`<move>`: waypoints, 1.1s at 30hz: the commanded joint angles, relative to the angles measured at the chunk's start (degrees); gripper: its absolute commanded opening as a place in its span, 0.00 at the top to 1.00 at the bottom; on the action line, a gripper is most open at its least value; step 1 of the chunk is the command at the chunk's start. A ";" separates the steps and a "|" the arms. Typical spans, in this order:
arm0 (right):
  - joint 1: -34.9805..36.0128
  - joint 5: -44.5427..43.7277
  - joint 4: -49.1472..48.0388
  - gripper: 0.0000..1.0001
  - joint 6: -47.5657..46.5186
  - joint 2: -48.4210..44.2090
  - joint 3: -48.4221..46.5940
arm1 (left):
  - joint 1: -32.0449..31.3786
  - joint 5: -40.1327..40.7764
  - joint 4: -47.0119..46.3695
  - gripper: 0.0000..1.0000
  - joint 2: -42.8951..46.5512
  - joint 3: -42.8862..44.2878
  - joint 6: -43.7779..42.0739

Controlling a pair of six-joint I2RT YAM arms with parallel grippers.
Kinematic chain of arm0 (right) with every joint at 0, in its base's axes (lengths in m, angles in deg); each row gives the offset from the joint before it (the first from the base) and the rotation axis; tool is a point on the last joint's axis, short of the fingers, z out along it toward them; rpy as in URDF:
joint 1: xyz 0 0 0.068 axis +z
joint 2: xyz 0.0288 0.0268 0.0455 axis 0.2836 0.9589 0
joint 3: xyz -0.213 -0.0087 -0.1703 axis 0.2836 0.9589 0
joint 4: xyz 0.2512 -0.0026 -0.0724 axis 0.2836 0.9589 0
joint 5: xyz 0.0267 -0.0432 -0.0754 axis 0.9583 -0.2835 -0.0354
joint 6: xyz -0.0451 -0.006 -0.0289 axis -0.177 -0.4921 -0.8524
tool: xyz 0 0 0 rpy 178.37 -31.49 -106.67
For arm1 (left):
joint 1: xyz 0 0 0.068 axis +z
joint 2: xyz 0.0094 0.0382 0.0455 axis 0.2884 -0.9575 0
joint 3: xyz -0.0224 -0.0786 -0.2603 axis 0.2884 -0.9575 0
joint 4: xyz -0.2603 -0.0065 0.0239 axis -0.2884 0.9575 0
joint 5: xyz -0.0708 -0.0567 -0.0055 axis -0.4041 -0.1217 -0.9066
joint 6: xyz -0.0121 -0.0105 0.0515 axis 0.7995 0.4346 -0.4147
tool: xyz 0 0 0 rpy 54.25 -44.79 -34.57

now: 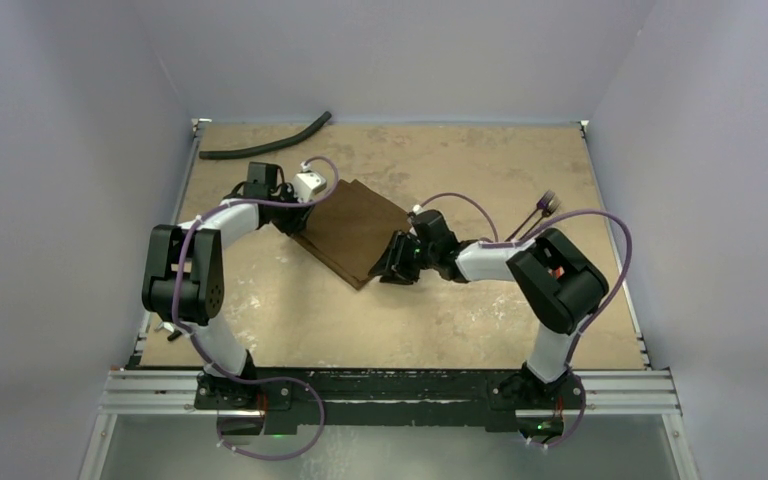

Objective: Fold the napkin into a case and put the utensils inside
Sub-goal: Pick up the upper triangle-folded napkin from the center of the board.

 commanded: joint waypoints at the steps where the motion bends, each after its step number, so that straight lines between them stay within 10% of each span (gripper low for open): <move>1: -1.28 0.82 11.20 0.56 -8.69 -4.43 -4.18 | 0.19 -0.34 -1.21 0.69 2.52 -0.31 -1.32; 16: -13.68 0.90 16.92 0.80 -18.29 7.74 -28.14 | 0.22 -0.60 -0.85 0.69 3.88 -0.93 -1.95; 33: -19.25 3.58 8.74 0.89 -17.58 12.39 -19.63 | 0.21 -0.12 -2.13 0.70 3.74 -2.56 -2.82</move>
